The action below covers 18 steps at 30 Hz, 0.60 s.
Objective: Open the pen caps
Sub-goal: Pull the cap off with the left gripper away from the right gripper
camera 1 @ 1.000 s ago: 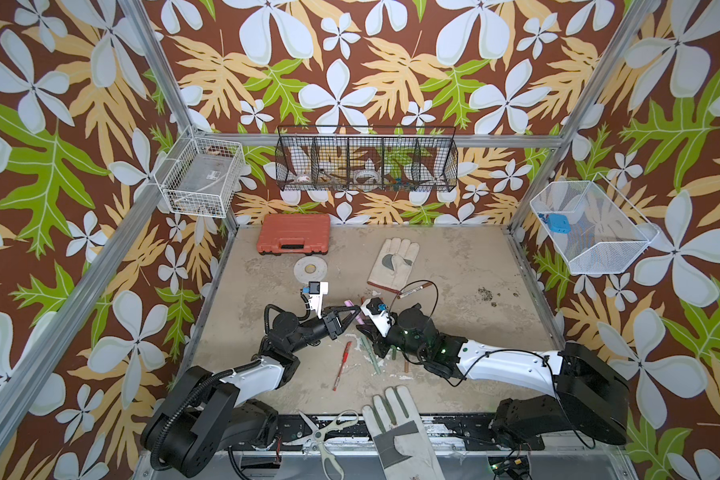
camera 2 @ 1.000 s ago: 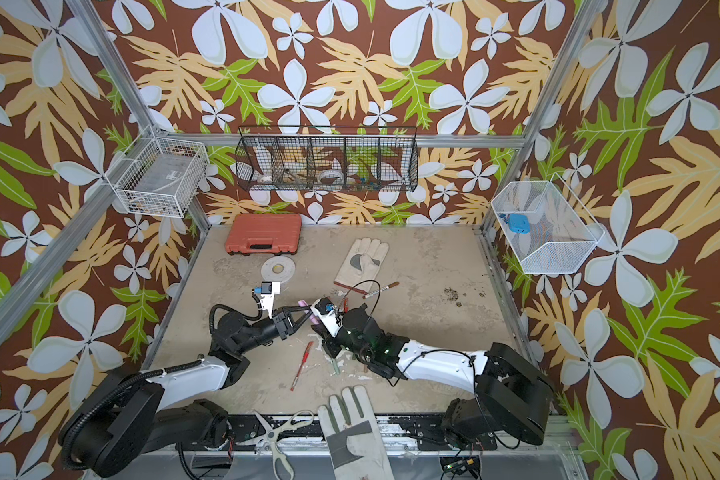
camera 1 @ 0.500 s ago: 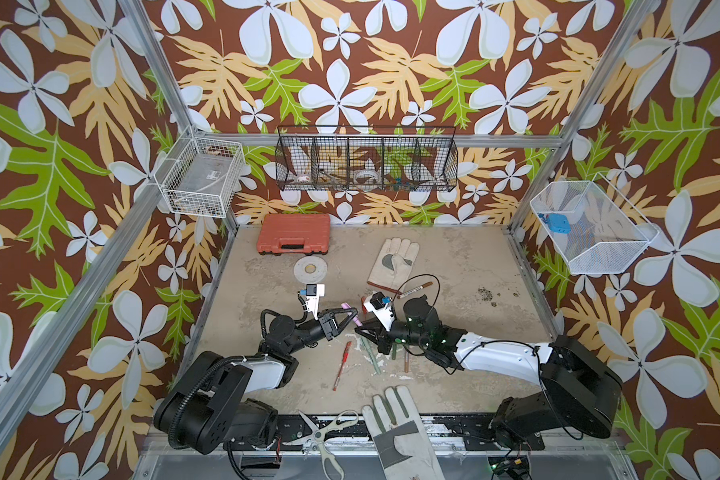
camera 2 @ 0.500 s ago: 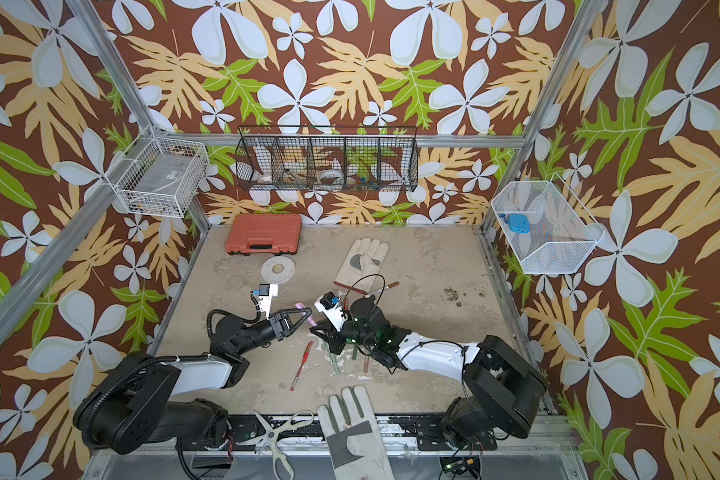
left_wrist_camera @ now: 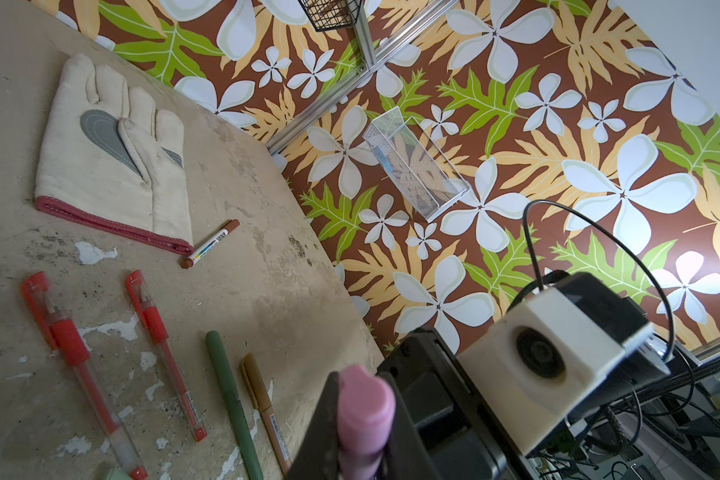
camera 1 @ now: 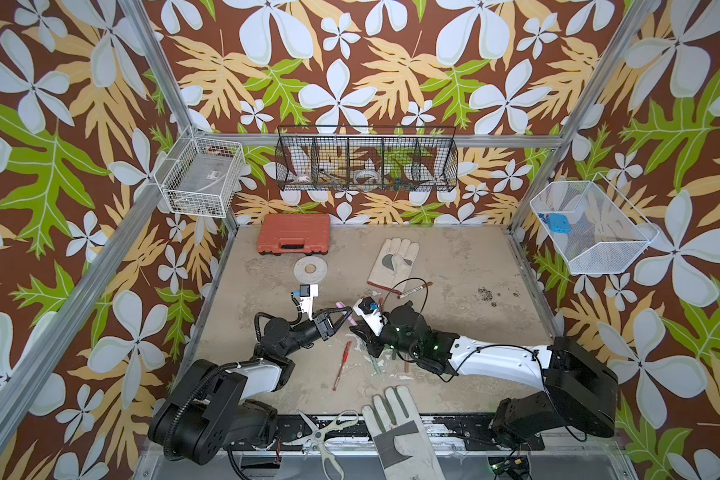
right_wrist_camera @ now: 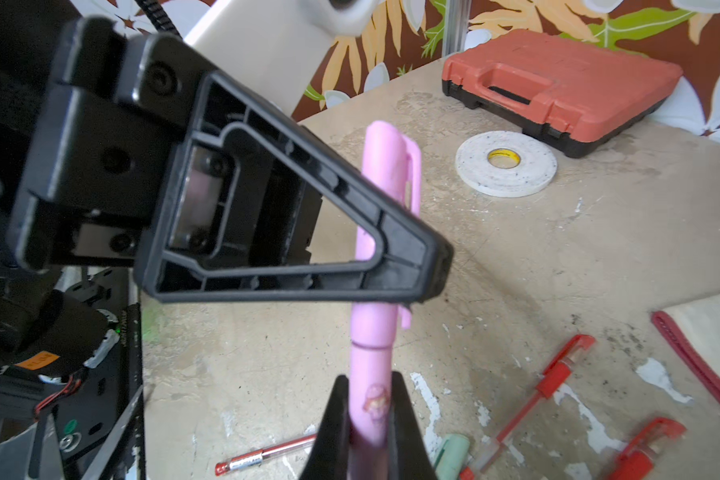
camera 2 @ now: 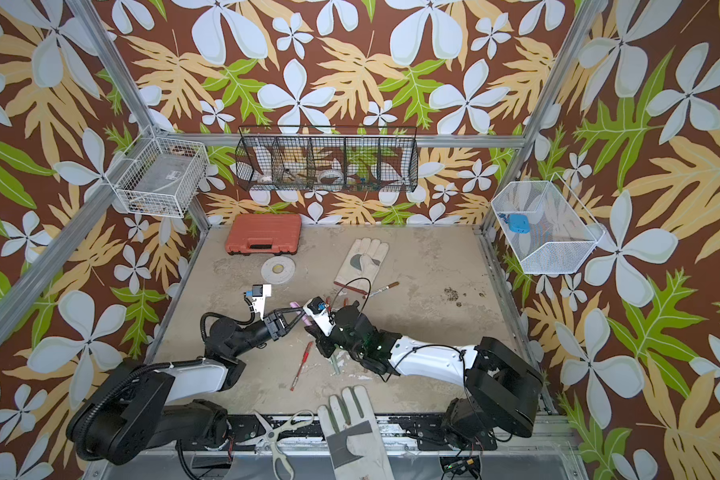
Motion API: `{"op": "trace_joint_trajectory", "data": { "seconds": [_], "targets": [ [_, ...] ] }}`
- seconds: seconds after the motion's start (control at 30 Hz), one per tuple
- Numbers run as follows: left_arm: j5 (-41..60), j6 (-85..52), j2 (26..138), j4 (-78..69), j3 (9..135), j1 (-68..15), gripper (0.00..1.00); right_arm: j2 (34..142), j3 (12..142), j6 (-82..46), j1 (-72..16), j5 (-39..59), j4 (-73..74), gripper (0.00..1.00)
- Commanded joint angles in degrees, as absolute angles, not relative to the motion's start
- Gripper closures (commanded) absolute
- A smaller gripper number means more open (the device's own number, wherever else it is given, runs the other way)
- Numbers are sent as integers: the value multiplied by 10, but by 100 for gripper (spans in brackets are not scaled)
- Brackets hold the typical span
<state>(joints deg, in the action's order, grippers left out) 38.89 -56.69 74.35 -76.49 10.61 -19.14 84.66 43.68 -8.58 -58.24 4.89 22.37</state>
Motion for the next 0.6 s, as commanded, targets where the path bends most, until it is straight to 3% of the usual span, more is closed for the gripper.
{"op": "trace_joint_trajectory", "data": {
  "seconds": [0.0, 0.23, 0.57],
  "targets": [
    [301, -578, 736, -800, 109, -181, 100, 847, 440, -30, -615, 4, 128, 100],
    [299, -583, 728, -795, 108, -174, 100, 877, 469, -17, -653, -113, 94, 100],
    [295, -572, 706, -772, 107, -170, 100, 828, 430, -48, -619, 1, 142, 100]
  ]
}}
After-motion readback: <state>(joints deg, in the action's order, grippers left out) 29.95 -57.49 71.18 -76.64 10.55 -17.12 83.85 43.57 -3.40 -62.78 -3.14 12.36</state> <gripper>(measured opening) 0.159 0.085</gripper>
